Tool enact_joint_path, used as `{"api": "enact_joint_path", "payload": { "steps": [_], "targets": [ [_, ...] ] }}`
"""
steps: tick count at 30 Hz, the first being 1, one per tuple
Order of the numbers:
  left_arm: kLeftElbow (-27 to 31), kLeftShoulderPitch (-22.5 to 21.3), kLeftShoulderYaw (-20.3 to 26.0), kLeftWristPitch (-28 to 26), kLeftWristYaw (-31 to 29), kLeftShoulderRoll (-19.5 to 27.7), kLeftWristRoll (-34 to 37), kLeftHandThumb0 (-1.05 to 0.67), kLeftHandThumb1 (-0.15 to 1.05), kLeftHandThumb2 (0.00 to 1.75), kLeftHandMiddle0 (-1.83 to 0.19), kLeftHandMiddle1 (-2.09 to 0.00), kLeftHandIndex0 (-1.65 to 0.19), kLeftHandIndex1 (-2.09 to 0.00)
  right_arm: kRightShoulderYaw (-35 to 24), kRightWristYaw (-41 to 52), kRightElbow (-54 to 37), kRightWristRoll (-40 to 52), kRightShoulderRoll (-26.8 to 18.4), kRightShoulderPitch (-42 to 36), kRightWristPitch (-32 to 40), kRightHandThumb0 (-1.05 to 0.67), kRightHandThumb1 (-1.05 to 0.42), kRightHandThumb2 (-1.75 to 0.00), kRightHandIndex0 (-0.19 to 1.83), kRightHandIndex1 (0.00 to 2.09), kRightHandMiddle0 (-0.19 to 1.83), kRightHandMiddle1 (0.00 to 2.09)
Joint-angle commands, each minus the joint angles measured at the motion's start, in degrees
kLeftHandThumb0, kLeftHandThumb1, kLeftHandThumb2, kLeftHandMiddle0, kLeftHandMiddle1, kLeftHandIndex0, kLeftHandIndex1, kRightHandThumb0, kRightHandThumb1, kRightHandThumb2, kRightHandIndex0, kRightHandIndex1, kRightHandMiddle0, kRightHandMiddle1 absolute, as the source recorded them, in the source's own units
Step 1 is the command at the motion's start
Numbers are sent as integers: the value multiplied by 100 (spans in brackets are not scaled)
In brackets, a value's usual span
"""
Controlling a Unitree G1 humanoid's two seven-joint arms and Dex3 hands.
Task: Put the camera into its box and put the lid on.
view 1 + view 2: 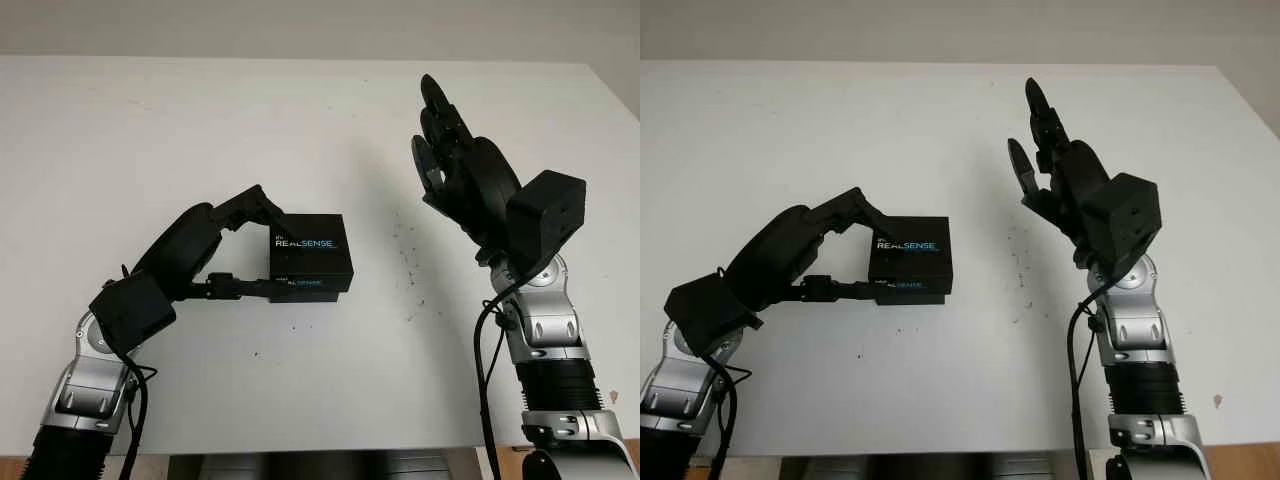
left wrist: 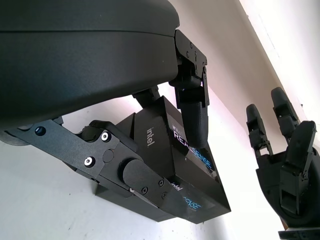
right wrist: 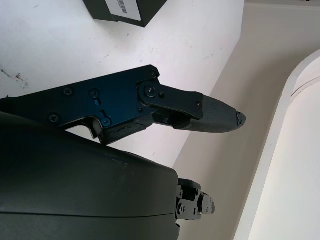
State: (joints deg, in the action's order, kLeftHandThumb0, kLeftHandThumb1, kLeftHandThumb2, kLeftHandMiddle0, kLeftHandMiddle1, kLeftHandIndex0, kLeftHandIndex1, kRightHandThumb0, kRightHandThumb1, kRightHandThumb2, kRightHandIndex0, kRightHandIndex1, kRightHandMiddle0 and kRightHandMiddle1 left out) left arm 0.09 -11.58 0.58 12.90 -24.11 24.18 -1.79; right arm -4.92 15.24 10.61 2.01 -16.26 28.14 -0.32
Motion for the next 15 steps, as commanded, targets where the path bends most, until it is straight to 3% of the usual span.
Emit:
{"api": "enact_joint_path", "payload": {
  "steps": [1, 10, 15],
  "targets": [
    [66, 94, 5, 49, 28, 23, -24, -29, 97, 5, -29, -144, -25, -141, -27, 3, -56, 16, -72, 68, -75, -69, -105, -60, -12, 6, -11, 5],
    [38, 115, -5, 120, 118, 26, -142, -27, 96, 5, -29, -145, -26, -142, -24, -4, -156, 34, -81, 38, 19, -68, -105, -61, -12, 5, -11, 4],
    [-159, 80, -6, 424, 143, 8, -175, -26, 97, 5, -30, -143, -26, -142, -37, 32, -127, 60, -92, 27, -36, -68, -105, -62, -13, 5, -12, 4]
  ]
}}
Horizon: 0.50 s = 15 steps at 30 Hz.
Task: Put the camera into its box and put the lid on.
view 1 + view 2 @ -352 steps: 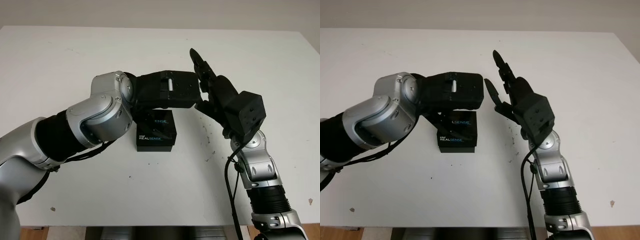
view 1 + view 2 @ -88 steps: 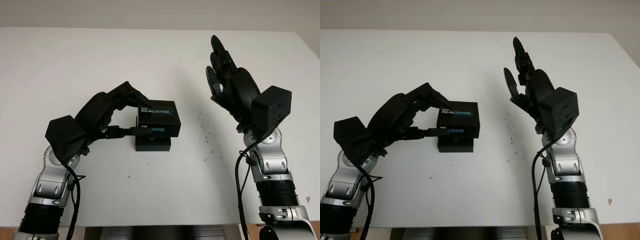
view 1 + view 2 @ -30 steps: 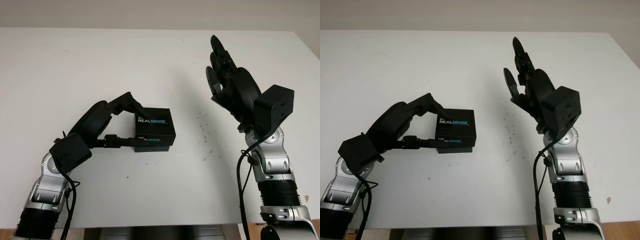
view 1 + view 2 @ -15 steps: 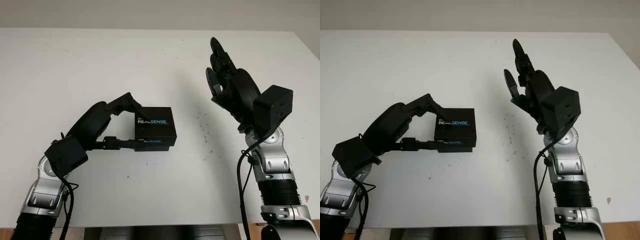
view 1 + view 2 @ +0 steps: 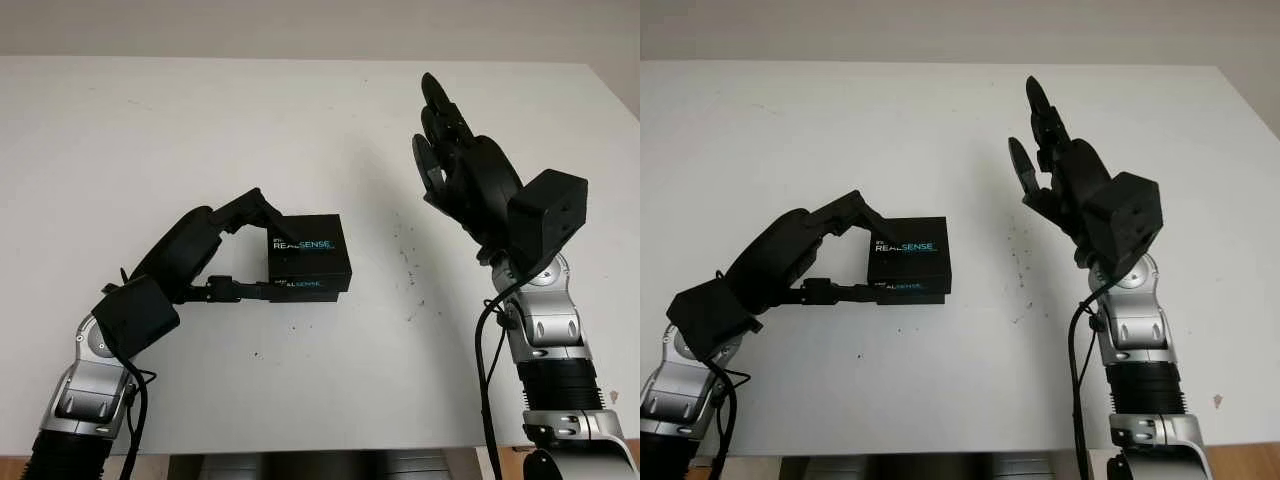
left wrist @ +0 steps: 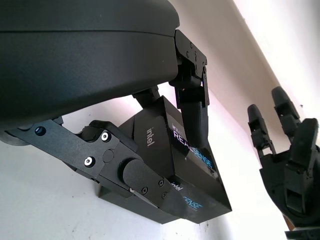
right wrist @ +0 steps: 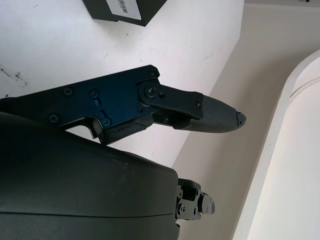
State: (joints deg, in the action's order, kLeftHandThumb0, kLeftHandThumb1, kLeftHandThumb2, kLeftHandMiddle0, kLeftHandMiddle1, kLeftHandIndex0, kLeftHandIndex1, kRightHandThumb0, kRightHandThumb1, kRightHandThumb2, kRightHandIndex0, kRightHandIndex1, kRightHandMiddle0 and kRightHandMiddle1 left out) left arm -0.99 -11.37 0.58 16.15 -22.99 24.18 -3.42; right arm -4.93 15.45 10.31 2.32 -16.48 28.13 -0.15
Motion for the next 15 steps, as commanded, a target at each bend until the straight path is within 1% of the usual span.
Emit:
{"api": "enact_joint_path", "payload": {
  "steps": [1, 6, 10, 15],
  "targets": [
    [-68, 56, -12, 120, 42, 10, -33, -27, 97, 5, -30, -143, -26, -142, -37, 4, -82, 24, -68, 27, -79, -68, -105, -62, -12, 5, -11, 4],
    [-68, 52, -46, 171, 126, 30, -210, -28, 97, 5, -30, -141, -26, -142, -37, 10, -75, 17, -78, 11, -115, -67, -105, -61, -11, 6, -11, 5],
    [-148, 22, -71, 314, 163, 62, -347, -27, 97, 6, -30, -140, -25, -141, -46, 66, -105, 68, -83, 1, -79, -69, -105, -60, -12, 5, -12, 4],
    [-496, -162, -107, 797, 334, 170, -707, -24, 98, 5, -32, -131, -25, -135, -41, 72, -99, 66, -94, -14, -107, -70, -105, -60, -12, 5, -11, 5]
  ]
}}
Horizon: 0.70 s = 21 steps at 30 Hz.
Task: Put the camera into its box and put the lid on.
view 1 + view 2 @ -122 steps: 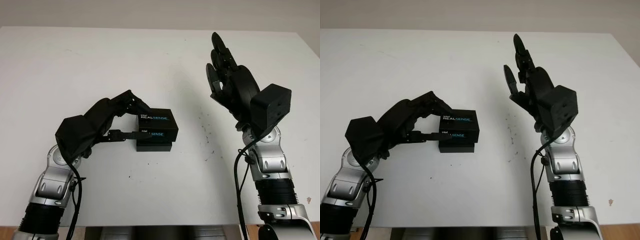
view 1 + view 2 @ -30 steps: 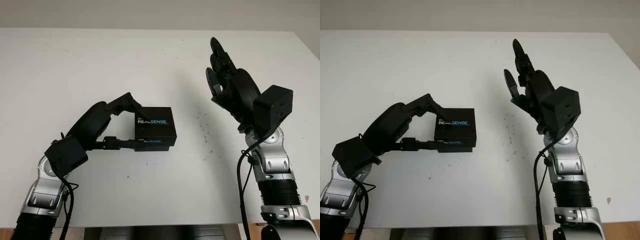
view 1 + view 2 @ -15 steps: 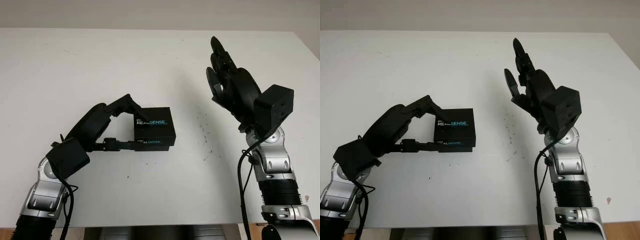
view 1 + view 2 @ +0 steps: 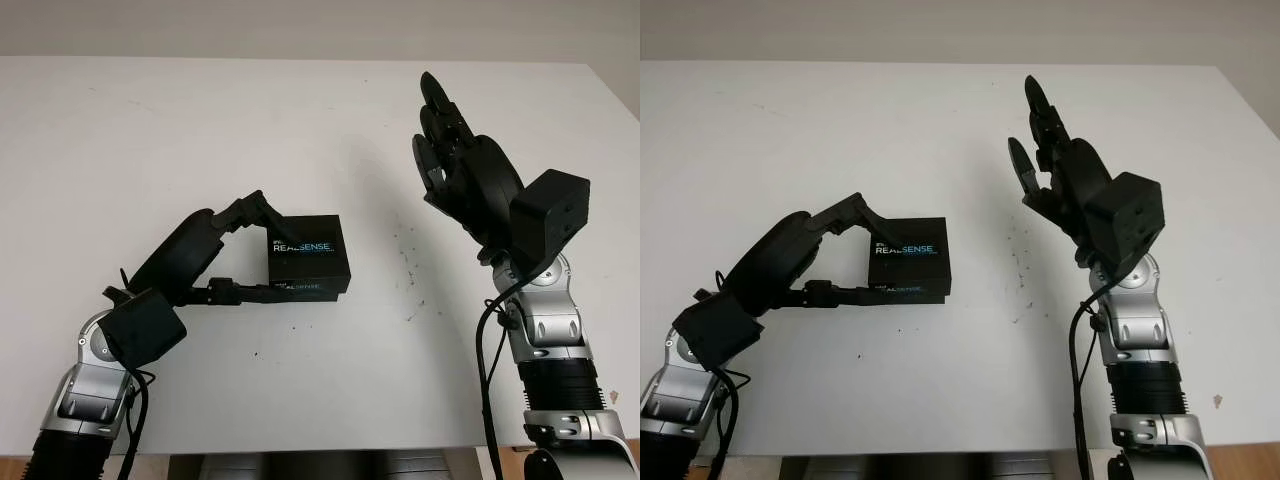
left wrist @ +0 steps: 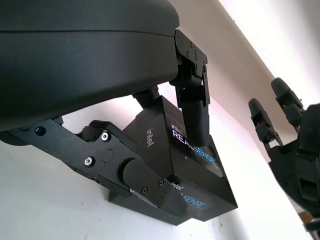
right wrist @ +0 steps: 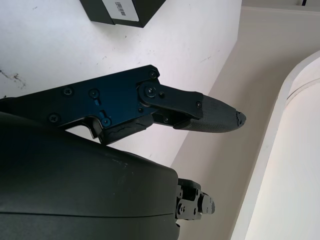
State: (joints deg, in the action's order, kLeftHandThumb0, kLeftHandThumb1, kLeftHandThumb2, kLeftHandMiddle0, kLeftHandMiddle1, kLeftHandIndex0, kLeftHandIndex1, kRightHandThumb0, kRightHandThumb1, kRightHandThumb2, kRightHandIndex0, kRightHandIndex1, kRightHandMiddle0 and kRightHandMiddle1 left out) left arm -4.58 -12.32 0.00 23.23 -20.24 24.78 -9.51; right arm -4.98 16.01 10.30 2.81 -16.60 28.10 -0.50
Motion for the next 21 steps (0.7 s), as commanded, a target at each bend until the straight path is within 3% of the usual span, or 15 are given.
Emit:
{"api": "enact_joint_path", "payload": {
  "steps": [1, 12, 21],
  "targets": [
    [-226, -116, -47, 172, 95, 118, -146, -23, 98, 5, -33, -128, -26, -134, -35, 14, -94, 13, -80, -15, -88, -70, -105, -60, -12, 5, -11, 5],
    [-868, -480, -85, 690, 328, 184, -405, -21, 97, 5, -36, -120, -27, -131, -34, 0, -43, 22, -66, -6, -143, -71, -105, -59, -11, 6, -10, 5],
    [-904, -527, -98, 630, 369, 251, -512, -21, 97, 5, -35, -117, -26, -130, -44, 15, -31, 76, -45, 0, -114, -71, -105, -59, -11, 5, -11, 5]
  ]
}}
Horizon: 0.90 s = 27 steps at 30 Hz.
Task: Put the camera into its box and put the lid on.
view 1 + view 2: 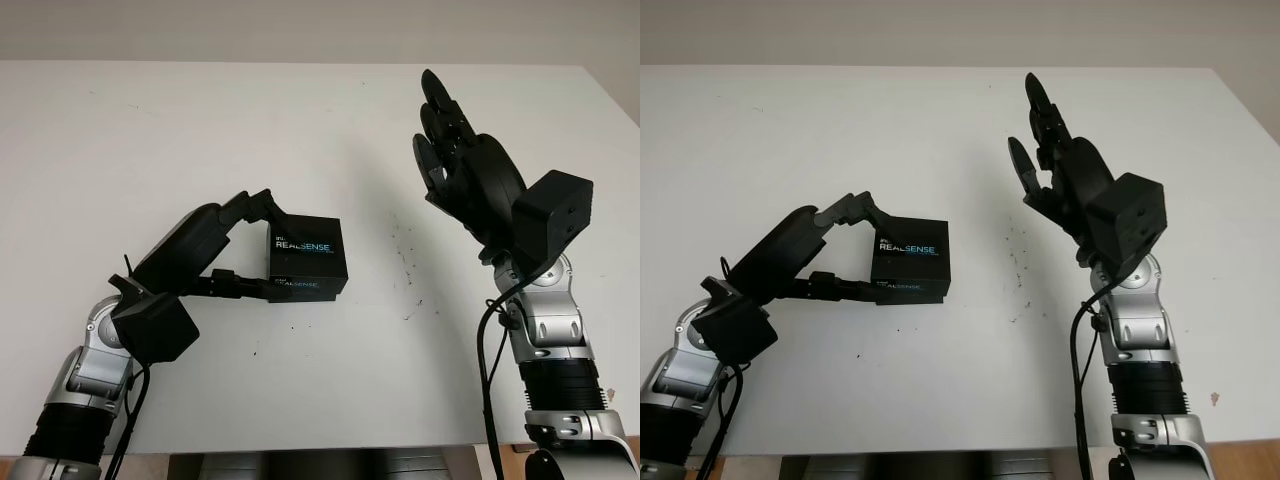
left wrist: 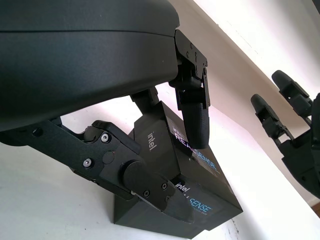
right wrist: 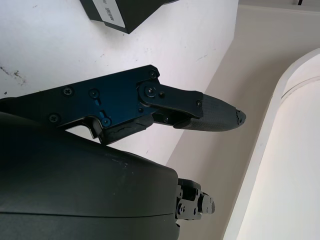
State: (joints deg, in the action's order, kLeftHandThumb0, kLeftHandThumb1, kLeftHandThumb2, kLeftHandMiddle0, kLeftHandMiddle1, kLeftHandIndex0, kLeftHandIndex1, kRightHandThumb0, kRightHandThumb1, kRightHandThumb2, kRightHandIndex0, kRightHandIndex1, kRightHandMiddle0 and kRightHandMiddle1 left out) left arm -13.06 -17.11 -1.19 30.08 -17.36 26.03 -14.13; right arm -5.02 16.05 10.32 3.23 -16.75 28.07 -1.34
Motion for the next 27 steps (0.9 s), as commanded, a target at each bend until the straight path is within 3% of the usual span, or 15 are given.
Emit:
{"api": "enact_joint_path", "payload": {
  "steps": [1, 10, 14, 16, 17, 18, 19, 21, 24, 27],
  "targets": [
    [-52, -50, 21, -66, 74, 127, -49, -21, 97, 5, -35, -117, -26, -130, -32, 8, -20, 26, -34, 6, -55, -71, -105, -59, -11, 5, -11, 5],
    [-85, -20, 44, -160, 148, 125, -96, -19, 98, 6, -36, -122, -26, -132, -28, 54, -22, 7, -90, 20, -50, -70, -105, -60, -11, 6, -11, 5],
    [-63, 14, 36, -226, 295, 179, -326, -20, 98, 6, -35, -124, -25, -132, -33, 73, 23, -5, -123, 44, -67, -70, -105, -60, -11, 6, -11, 5],
    [108, 54, -56, -477, 336, 373, -840, -25, 99, 6, -33, -124, -23, -131, -34, 80, 25, 7, -126, 50, -59, -70, -105, -60, -11, 6, -11, 5],
    [250, 81, -131, -648, 302, 502, -1160, -31, 100, 6, -31, -111, -20, -126, -37, 83, 32, 16, -125, 53, -70, -70, -105, -60, -11, 6, -10, 5],
    [403, 96, -225, -826, 191, 638, -1454, -42, 102, 7, -29, -69, -16, -101, -37, 80, 28, 14, -124, 56, -69, -71, -105, -60, -11, 5, -11, 5],
    [553, 108, -320, -1001, 49, 754, -1698, -49, 103, 8, -27, -40, -17, -75, -38, 77, 18, 17, -120, 57, -61, -71, -105, -60, -11, 5, -11, 5],
    [916, 139, -503, -1479, -394, 935, -2066, -67, 104, 22, -2, -10, -11, -23, -38, 72, -13, 22, -115, 57, -17, -71, -105, -59, -11, 6, -10, 5],
    [1254, 172, -687, -1904, -817, 1063, -2301, -81, 105, 45, 17, -1, 5, -5, -37, 51, -48, 19, -107, 54, 23, -69, -105, -60, -11, 6, -10, 6],
    [1389, 175, -769, -2132, -1013, 1110, -2321, -84, 105, 57, 19, 0, 13, -3, -38, 76, -51, 25, -121, 45, -6, -69, -105, -60, -11, 5, -11, 5]
  ]
}}
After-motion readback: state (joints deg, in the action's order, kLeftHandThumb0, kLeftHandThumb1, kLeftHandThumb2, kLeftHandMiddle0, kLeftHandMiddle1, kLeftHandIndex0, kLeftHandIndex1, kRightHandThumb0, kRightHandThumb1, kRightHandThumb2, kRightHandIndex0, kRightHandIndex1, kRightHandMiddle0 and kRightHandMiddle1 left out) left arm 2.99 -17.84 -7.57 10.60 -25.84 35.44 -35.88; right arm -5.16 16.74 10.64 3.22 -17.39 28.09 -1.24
